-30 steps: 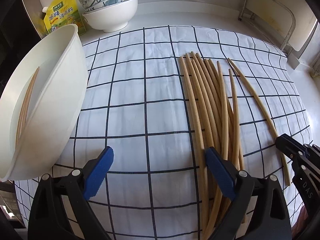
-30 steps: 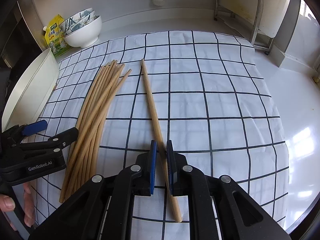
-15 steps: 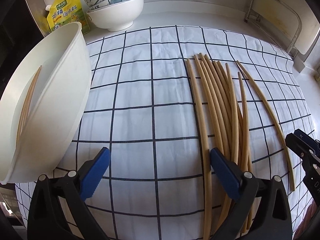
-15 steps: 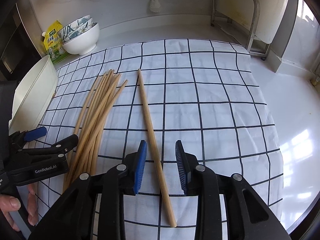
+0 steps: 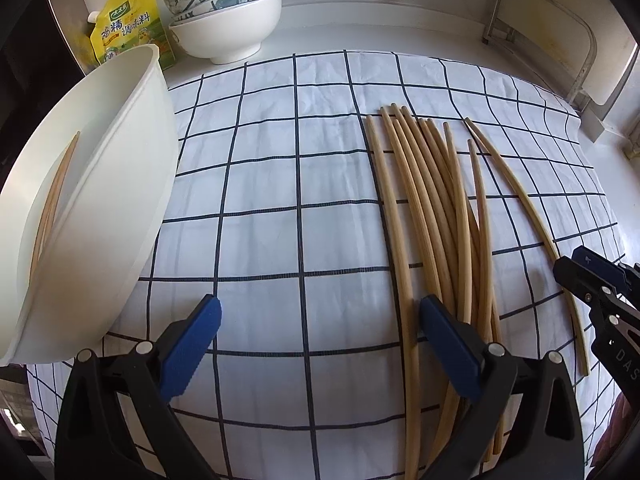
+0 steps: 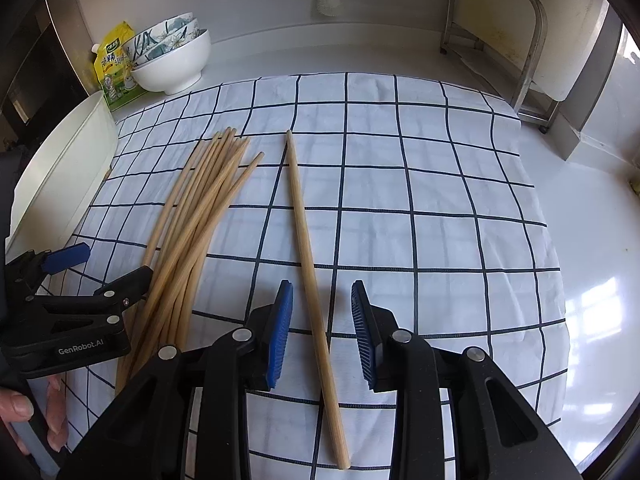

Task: Organize utensils
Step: 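Lower the right tool onto a loose chopstick and close on it, then lift the chopstick with the right tool into the white basin and release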

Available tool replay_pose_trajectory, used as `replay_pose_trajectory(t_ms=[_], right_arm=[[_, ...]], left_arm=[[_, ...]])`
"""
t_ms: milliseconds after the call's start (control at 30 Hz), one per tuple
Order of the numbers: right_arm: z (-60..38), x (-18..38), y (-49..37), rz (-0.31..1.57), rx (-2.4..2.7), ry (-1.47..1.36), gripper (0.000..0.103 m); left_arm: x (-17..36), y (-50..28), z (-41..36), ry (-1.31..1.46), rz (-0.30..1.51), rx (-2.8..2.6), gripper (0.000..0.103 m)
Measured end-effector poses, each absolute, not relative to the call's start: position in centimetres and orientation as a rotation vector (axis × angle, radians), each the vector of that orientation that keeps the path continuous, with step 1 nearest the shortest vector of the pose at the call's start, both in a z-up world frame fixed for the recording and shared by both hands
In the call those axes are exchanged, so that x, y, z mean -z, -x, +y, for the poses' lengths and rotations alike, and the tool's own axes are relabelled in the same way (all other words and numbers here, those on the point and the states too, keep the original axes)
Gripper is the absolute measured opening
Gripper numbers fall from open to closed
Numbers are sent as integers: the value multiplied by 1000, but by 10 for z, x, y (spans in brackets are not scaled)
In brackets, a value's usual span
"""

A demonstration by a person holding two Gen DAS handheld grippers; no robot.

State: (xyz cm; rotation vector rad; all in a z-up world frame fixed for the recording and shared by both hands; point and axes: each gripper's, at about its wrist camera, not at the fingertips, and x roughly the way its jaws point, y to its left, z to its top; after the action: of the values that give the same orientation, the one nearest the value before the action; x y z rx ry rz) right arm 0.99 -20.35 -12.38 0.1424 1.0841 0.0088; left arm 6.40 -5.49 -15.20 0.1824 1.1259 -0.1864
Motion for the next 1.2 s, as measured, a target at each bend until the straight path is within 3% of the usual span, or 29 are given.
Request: replay_pose_trajectory(t_ms=[100,267,367,467,700,1200], right_arm=[[-202,128,-13,1089,-9,-125,30],[-194,129,-16,1085,-22,-65,30],[-192,128,-16,1084,-34,-63,24],[-187,128,-16,1083,-42,-47,8],[-189,128,-15,1079,-48,-77,6],[-198,103,-2,1088,-59,-241,6]], left_arm=[[150,-65,-58,-202,1116,190,95],[146,-62,-63,-179,1117,225,77],[144,-59,-68,-179,1114,250,64],[142,-56,-74,-186,1112,273,49],[139,-58,-83,-196,1123,312,8],[118,-67,-49,-92,1165,347,7]])
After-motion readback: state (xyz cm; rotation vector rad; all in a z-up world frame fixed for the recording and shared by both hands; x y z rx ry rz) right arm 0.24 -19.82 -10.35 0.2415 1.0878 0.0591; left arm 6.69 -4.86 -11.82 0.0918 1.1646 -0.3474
